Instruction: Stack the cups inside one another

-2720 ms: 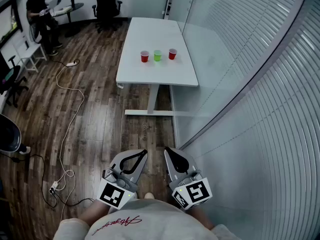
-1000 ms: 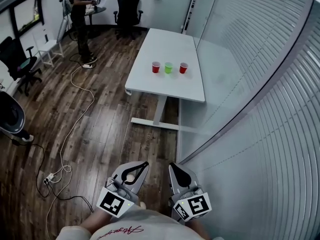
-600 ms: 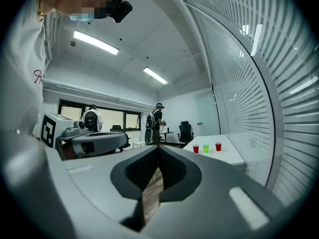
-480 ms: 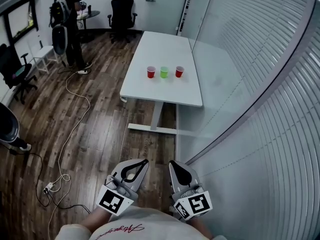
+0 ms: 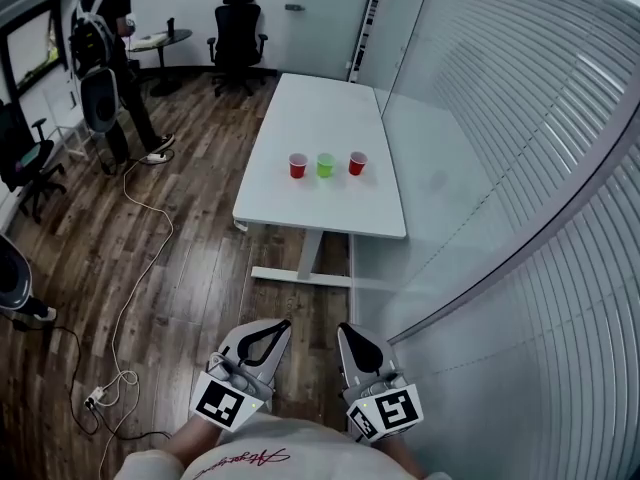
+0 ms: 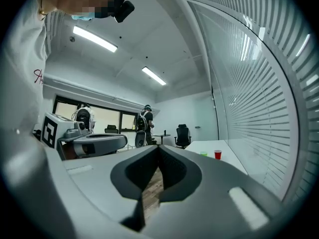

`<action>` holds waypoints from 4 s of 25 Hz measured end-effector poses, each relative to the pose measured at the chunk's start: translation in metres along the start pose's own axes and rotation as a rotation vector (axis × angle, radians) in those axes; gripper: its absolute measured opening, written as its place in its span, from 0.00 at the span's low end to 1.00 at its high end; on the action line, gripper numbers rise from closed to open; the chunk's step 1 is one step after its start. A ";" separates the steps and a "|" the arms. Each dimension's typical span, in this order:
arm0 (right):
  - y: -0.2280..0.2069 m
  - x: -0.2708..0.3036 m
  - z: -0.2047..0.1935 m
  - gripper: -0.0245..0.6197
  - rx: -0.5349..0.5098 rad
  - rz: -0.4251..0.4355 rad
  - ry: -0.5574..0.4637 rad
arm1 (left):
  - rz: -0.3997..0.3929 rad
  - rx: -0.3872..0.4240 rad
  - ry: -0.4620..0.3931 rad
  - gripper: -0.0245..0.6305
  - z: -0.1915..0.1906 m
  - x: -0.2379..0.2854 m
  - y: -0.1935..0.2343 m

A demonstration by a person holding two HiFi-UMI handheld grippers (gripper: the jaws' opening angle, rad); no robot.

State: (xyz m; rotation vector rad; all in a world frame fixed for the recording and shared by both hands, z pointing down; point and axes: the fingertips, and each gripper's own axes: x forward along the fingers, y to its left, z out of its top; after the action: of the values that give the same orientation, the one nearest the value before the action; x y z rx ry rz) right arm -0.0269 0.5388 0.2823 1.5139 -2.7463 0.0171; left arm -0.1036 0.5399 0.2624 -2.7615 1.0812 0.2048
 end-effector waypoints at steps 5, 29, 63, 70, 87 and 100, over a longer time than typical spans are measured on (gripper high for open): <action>-0.025 0.037 0.000 0.04 0.014 -0.025 0.001 | -0.024 -0.002 -0.001 0.03 -0.004 0.032 0.034; -0.105 0.189 -0.014 0.04 0.050 -0.129 0.001 | -0.109 -0.008 0.021 0.03 -0.052 0.130 0.167; -0.070 0.200 -0.027 0.04 0.044 -0.091 0.039 | -0.079 -0.076 0.031 0.03 -0.061 0.104 0.188; -0.081 0.189 -0.028 0.04 0.045 -0.139 0.049 | -0.112 -0.082 0.040 0.03 -0.065 0.110 0.184; -0.126 0.240 -0.028 0.04 0.041 -0.101 0.034 | -0.058 -0.061 0.044 0.03 -0.078 0.154 0.228; -0.189 0.302 -0.014 0.04 0.004 -0.083 0.023 | -0.027 -0.052 0.031 0.03 -0.089 0.224 0.277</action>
State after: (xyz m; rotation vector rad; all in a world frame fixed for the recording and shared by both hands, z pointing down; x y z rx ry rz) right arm -0.0279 0.1829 0.3011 1.6172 -2.6650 0.0390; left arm -0.1242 0.1737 0.2776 -2.8325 1.0597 0.1903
